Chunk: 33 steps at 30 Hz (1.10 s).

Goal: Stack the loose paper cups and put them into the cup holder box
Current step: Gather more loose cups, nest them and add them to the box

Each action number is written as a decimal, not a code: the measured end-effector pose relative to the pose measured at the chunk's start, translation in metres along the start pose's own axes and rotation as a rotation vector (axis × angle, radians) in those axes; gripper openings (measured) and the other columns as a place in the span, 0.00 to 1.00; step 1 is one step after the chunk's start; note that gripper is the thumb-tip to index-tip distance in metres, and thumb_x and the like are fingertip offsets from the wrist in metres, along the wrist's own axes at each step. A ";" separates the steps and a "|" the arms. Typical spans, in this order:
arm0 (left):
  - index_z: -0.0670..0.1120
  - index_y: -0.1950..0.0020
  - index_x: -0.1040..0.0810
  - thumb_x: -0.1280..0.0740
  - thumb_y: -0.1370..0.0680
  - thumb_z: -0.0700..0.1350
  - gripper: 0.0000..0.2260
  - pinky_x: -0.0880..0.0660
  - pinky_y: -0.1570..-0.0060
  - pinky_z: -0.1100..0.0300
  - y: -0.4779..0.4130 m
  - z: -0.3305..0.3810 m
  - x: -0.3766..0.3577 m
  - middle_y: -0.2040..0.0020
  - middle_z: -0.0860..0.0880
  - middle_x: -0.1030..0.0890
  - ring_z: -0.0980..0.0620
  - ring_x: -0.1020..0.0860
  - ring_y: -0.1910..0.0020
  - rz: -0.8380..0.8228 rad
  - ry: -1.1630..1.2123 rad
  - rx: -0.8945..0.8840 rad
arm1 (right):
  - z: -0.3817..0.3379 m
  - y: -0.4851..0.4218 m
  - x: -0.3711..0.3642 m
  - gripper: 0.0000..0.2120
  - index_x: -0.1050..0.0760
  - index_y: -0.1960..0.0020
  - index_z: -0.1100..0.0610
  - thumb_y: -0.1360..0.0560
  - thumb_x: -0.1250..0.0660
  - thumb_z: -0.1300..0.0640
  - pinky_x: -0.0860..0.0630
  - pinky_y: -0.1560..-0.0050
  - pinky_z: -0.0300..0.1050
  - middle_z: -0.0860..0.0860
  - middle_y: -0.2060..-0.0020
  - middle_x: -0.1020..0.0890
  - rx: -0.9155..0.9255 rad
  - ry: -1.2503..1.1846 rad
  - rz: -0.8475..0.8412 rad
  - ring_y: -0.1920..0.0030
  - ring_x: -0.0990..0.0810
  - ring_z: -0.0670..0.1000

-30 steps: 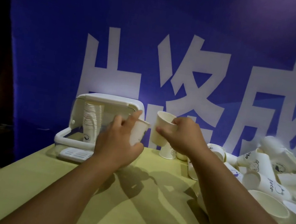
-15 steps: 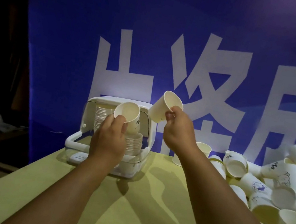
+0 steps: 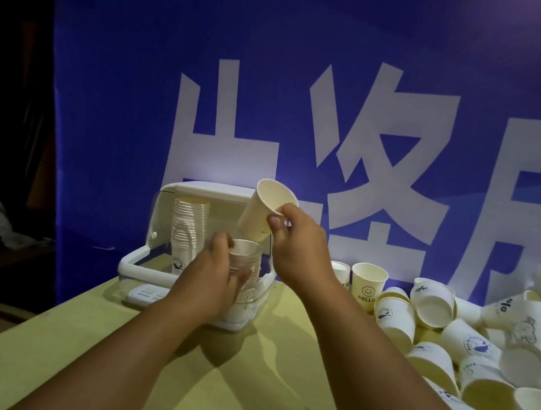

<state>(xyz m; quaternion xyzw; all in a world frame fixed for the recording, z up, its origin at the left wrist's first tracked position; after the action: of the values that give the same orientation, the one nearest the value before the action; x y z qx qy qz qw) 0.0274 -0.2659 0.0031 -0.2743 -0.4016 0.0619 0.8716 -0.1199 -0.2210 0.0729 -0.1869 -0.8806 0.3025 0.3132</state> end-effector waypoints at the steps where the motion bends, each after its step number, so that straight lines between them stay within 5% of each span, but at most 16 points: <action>1: 0.56 0.28 0.47 0.30 0.21 0.54 0.30 0.24 0.42 0.51 0.001 -0.001 0.001 0.28 0.49 0.27 0.48 0.23 0.38 0.009 0.037 0.000 | 0.000 0.002 -0.004 0.10 0.25 0.38 0.52 0.17 0.40 0.52 0.29 0.54 0.43 0.49 0.49 0.23 0.003 0.023 -0.029 0.51 0.25 0.49; 5: 0.65 0.25 0.66 0.26 0.24 0.54 0.49 0.23 0.38 0.45 0.003 0.000 0.005 0.25 0.47 0.30 0.46 0.22 0.36 0.101 0.088 -0.066 | 0.002 0.009 -0.022 0.09 0.26 0.39 0.52 0.18 0.38 0.53 0.22 0.47 0.46 0.50 0.46 0.23 0.036 0.209 -0.175 0.49 0.23 0.50; 10: 0.71 0.27 0.72 0.27 0.23 0.55 0.52 0.21 0.42 0.49 0.005 0.004 0.005 0.20 0.47 0.37 0.49 0.21 0.39 0.134 -0.011 -0.156 | 0.004 0.012 -0.028 0.13 0.27 0.35 0.51 0.20 0.35 0.53 0.26 0.43 0.42 0.50 0.36 0.29 0.022 0.148 -0.196 0.40 0.25 0.52; 13: 0.70 0.23 0.61 0.28 0.23 0.56 0.45 0.25 0.38 0.47 0.005 0.003 0.004 0.21 0.50 0.39 0.48 0.29 0.30 0.110 -0.003 -0.154 | 0.002 0.013 -0.025 0.20 0.29 0.29 0.52 0.20 0.34 0.57 0.28 0.43 0.40 0.51 0.34 0.25 -0.016 0.080 -0.158 0.38 0.23 0.51; 17: 0.55 0.22 0.39 0.31 0.20 0.53 0.28 0.27 0.37 0.54 0.003 0.001 0.001 0.23 0.53 0.41 0.48 0.30 0.30 0.094 -0.046 -0.058 | 0.007 0.022 -0.037 0.24 0.29 0.28 0.53 0.22 0.33 0.64 0.27 0.38 0.44 0.54 0.35 0.22 -0.011 0.220 -0.332 0.38 0.23 0.54; 20: 0.52 0.22 0.40 0.35 0.18 0.53 0.26 0.29 0.39 0.58 0.003 0.002 0.000 0.23 0.53 0.39 0.50 0.31 0.29 0.072 -0.081 -0.033 | 0.014 0.024 -0.043 0.28 0.32 0.26 0.51 0.23 0.33 0.66 0.28 0.34 0.48 0.53 0.32 0.24 -0.001 0.290 -0.367 0.35 0.24 0.55; 25: 0.53 0.21 0.41 0.38 0.17 0.56 0.27 0.30 0.32 0.50 0.006 0.003 0.004 0.21 0.51 0.38 0.48 0.35 0.25 0.089 -0.174 -0.009 | 0.015 0.023 -0.041 0.25 0.32 0.26 0.49 0.21 0.34 0.62 0.26 0.35 0.49 0.51 0.33 0.23 -0.023 0.248 -0.317 0.36 0.23 0.54; 30: 0.52 0.32 0.28 0.30 0.24 0.55 0.22 0.31 0.36 0.49 0.020 0.036 0.009 0.32 0.48 0.27 0.46 0.30 0.34 0.284 -0.296 -0.216 | 0.007 0.022 0.002 0.09 0.19 0.43 0.54 0.22 0.32 0.60 0.28 0.55 0.35 0.50 0.49 0.18 -0.096 0.197 -0.091 0.53 0.21 0.47; 33: 0.53 0.40 0.24 0.30 0.24 0.54 0.15 0.32 0.41 0.54 0.036 0.067 -0.005 0.41 0.53 0.25 0.51 0.29 0.41 0.218 -0.237 -0.360 | 0.008 0.026 0.036 0.06 0.18 0.47 0.55 0.23 0.30 0.60 0.28 0.58 0.34 0.50 0.52 0.18 -0.129 0.260 -0.036 0.54 0.21 0.48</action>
<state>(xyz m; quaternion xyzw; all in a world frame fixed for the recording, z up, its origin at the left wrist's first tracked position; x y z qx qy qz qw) -0.0210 -0.2084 0.0166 -0.4581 -0.4737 0.1150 0.7433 -0.1483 -0.1860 0.0669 -0.2283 -0.8534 0.2129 0.4174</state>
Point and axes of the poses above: each hand's wrist, its own y-axis away from the middle knuckle, its own x-axis out of the back of the hand, z = x × y, the point moved 5 cm from there along -y, towards the middle knuckle
